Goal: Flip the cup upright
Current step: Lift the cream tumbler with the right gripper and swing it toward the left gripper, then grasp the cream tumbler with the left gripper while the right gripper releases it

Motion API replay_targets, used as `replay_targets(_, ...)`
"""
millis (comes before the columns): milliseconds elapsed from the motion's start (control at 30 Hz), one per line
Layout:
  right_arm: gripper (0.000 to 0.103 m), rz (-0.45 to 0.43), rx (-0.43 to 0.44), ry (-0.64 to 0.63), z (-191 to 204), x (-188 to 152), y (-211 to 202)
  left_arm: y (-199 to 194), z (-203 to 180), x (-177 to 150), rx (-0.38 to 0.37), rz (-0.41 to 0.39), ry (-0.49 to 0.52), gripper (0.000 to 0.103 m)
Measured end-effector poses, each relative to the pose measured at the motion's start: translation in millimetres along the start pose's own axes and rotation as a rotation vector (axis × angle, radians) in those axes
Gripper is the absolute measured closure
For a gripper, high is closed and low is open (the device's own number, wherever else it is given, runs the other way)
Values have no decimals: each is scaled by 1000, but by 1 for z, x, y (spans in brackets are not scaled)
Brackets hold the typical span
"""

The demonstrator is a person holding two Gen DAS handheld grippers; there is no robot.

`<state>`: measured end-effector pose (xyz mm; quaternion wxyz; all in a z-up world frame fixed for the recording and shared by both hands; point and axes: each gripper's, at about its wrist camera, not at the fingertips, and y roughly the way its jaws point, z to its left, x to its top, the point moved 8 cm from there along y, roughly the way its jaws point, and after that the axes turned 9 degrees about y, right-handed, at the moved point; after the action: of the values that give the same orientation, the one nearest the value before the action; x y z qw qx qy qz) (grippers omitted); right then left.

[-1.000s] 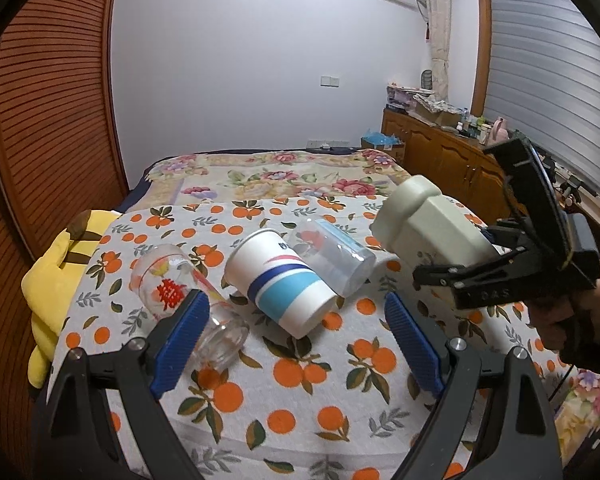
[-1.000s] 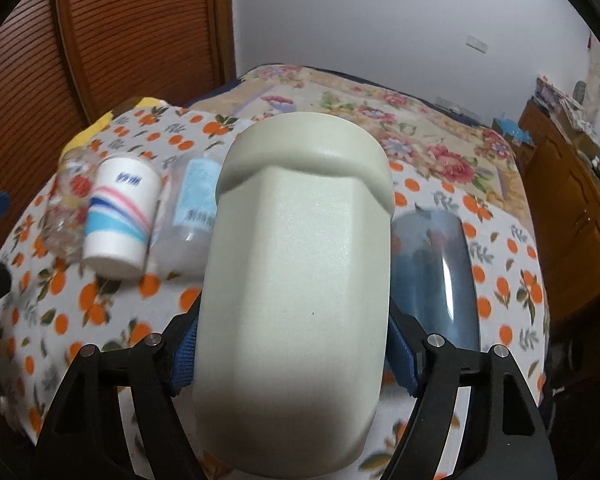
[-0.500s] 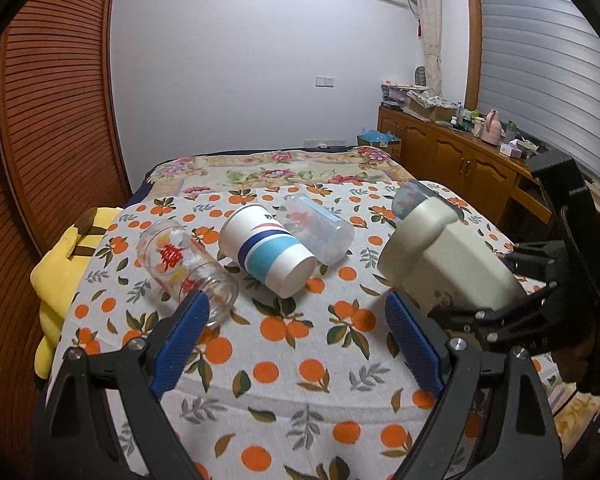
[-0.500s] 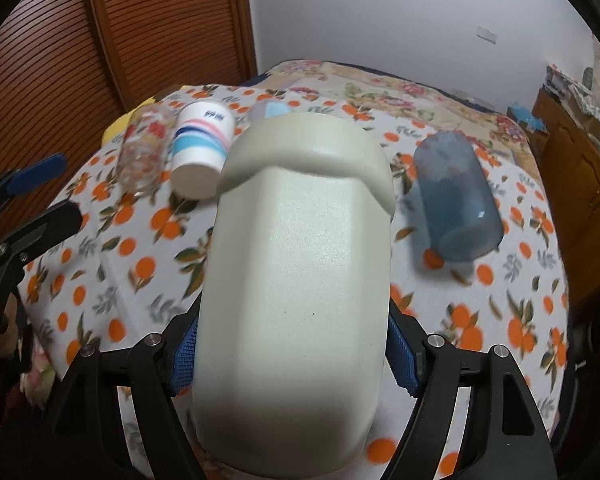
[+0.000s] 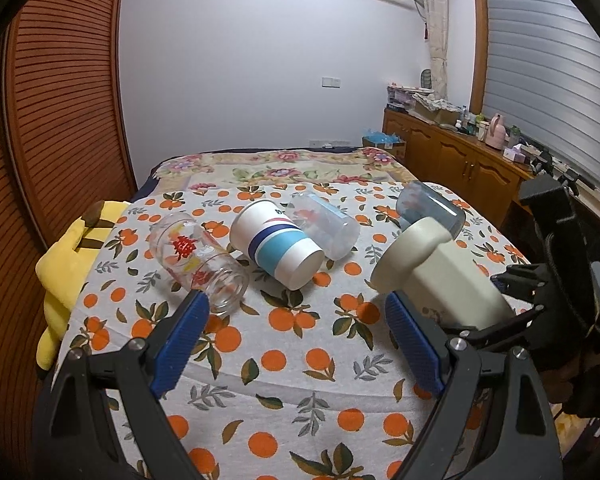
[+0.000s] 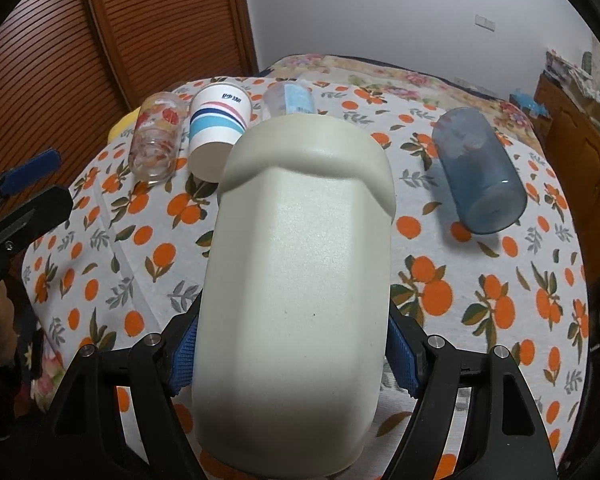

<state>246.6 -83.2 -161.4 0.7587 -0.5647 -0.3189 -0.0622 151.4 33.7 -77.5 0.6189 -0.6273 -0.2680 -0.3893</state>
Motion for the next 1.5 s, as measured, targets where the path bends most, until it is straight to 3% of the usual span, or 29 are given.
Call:
replay_targets(300,23,-40,-5,12,0,3,-6,6,-1,-5,-4,25,-13,13)
replay_targets(633,16,-118,48,38,-4,9,-52,9,-9,3,-20,33,-17,13)
replay_targets(867,16,-161,18,81,-32,-4,-76,16,-28,13,-62,60,-17,13)
replay_targets(1067,16,-241,-71,81,-58,-10,-92,29,-53,22,-106,120,-12,13)
replay_targets(1500,16,-295,-86,129,-93,-22,-104,71,-90,26,-201,287,-88,13)
